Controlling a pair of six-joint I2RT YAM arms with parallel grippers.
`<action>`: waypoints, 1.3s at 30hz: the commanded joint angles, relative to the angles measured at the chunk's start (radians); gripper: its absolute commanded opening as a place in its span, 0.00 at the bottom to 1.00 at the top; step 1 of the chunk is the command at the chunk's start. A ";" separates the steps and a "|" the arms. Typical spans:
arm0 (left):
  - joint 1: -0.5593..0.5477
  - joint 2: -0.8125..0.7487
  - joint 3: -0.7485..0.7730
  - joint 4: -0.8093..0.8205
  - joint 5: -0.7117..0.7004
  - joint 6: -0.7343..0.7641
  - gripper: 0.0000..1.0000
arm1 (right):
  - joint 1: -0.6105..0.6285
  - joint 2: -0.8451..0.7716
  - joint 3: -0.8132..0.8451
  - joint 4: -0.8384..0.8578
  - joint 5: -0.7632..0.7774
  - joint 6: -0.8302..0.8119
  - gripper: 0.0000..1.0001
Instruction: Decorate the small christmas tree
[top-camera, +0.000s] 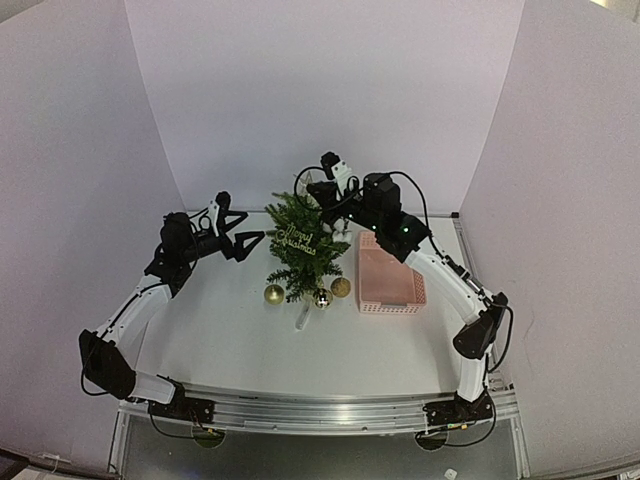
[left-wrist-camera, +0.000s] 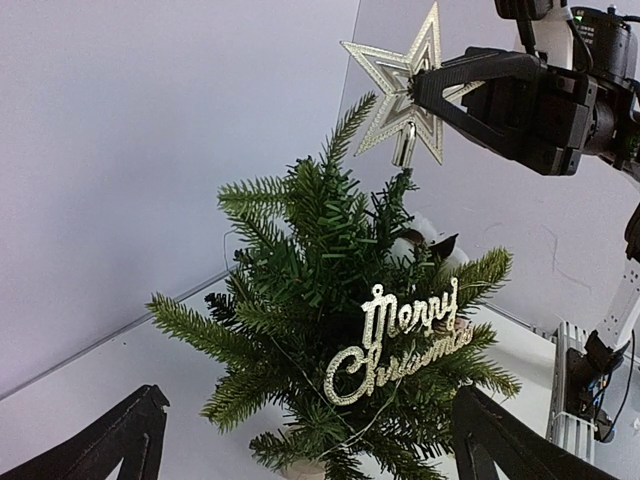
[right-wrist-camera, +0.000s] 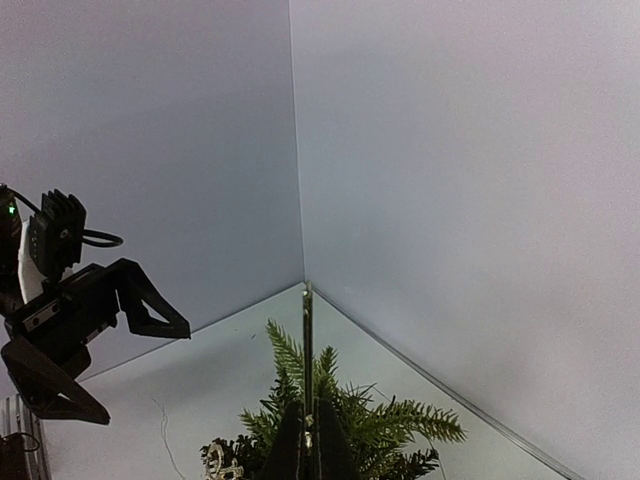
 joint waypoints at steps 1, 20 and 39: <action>0.005 -0.001 0.020 0.011 0.012 0.006 1.00 | -0.002 -0.027 0.039 -0.084 -0.003 0.016 0.00; 0.006 -0.002 0.017 0.013 0.015 0.005 1.00 | 0.000 -0.004 0.069 -0.103 -0.012 0.010 0.00; 0.009 -0.008 0.009 0.015 0.015 0.011 1.00 | 0.000 -0.064 -0.126 -0.034 -0.021 0.007 0.00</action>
